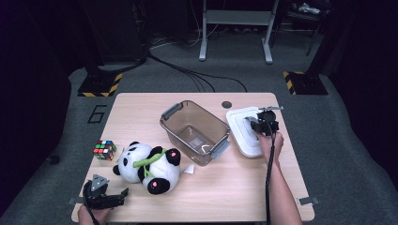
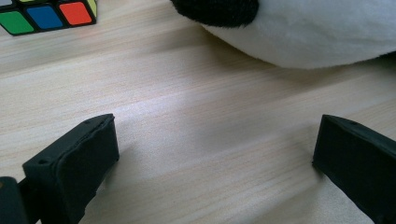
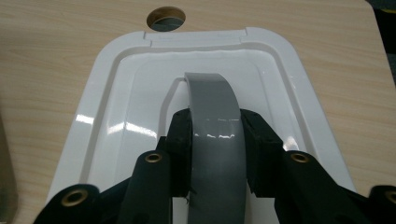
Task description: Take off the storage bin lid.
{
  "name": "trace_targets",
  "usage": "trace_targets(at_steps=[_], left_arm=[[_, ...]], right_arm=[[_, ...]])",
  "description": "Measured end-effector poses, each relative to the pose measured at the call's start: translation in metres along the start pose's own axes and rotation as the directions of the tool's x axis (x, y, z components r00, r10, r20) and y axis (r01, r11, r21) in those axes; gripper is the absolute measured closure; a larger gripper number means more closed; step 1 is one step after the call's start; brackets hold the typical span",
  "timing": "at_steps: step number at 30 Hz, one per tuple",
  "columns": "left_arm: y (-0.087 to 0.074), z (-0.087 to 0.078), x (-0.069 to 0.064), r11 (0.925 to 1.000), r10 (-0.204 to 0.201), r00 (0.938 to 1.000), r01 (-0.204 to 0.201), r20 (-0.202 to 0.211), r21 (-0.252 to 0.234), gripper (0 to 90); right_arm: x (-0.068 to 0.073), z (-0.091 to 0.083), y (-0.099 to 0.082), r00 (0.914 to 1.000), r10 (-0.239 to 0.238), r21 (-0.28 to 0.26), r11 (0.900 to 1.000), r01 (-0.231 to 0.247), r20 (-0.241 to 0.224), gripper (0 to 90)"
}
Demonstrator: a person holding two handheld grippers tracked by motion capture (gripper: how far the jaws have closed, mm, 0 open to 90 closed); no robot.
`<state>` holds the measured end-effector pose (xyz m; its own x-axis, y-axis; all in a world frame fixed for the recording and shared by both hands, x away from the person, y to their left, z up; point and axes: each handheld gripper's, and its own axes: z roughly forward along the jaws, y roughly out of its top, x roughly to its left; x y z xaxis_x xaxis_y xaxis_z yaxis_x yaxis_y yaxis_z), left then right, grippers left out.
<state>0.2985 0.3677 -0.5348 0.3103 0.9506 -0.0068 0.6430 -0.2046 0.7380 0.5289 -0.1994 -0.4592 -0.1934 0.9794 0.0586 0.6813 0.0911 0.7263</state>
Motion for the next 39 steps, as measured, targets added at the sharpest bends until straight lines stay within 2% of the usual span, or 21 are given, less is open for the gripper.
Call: trace_targets(at_steps=[4,9,14,18,21,26,27,30,31,33,37,38,39], left_arm=[[0.0,0.0,0.0,1.0,-0.001,1.0,0.001,-0.003,-0.001,0.0],[0.0,0.0,-0.001,1.0,-0.009,1.0,0.009,0.0,-0.002,0.0],[0.0,0.0,-0.001,1.0,-0.01,1.0,0.01,0.001,-0.002,0.0],[0.0,0.0,-0.001,1.0,-0.008,1.0,0.008,0.0,-0.002,0.0],[0.0,0.0,0.0,1.0,0.0,1.0,0.0,-0.001,0.0,0.0],[0.0,0.0,0.0,1.0,0.0,1.0,0.0,0.0,0.0,0.0],[0.0,0.0,0.0,1.0,0.0,1.0,0.0,0.0,0.0,0.0],[0.0,0.0,0.0,1.0,0.001,1.0,-0.001,0.0,0.0,0.0],[0.0,0.0,0.0,1.0,0.001,1.0,-0.001,0.0,0.0,0.0],[0.0,0.0,0.0,1.0,0.0,1.0,0.0,0.0,0.0,0.0],[0.0,0.0,0.0,1.0,0.001,1.0,-0.001,0.002,0.005,0.0],[0.0,0.0,0.0,1.0,0.001,1.0,-0.001,0.0,0.0,0.0],[0.0,0.0,0.0,1.0,0.0,1.0,0.0,0.0,0.0,0.0]], right_arm=[[0.001,0.009,-0.006,1.0,0.003,0.015,0.9999,-0.003,0.009,66.5],[-0.001,0.016,-0.009,0.9992,0.035,0.018,0.9992,-0.035,0.02,66.5],[0.001,0.02,-0.011,0.9986,0.034,0.033,0.9988,-0.035,0.04,66.4],[0.0,0.023,-0.012,0.9988,0.029,0.047,0.9984,-0.031,0.041,66.3],[0.0,0.025,-0.013,0.9985,0.044,0.061,0.9971,-0.046,0.033,66.0],[0.0,0.026,-0.013,0.9988,0.04,0.059,0.9974,-0.041,0.029,63.9],[-0.002,0.024,-0.013,0.9989,0.041,0.055,0.9976,-0.042,0.021,55.0],[-0.003,0.018,-0.011,0.9985,0.055,0.046,0.9974,-0.055,0.01,42.8],[-0.003,0.015,-0.011,0.9988,0.05,0.042,0.9979,-0.05,-0.004,40.3],[-0.002,0.006,-0.011,0.9989,0.039,0.04,0.9984,-0.038,-0.024,29.5],[0.001,-0.012,-0.014,0.9981,-0.004,0.026,0.9996,0.005,-0.061,18.3],[0.001,-0.012,-0.014,0.9981,-0.004,0.026,0.9996,0.005,-0.061,18.3],[0.002,-0.017,-0.016,0.9962,-0.013,0.025,0.9996,0.015,-0.086,16.1]])
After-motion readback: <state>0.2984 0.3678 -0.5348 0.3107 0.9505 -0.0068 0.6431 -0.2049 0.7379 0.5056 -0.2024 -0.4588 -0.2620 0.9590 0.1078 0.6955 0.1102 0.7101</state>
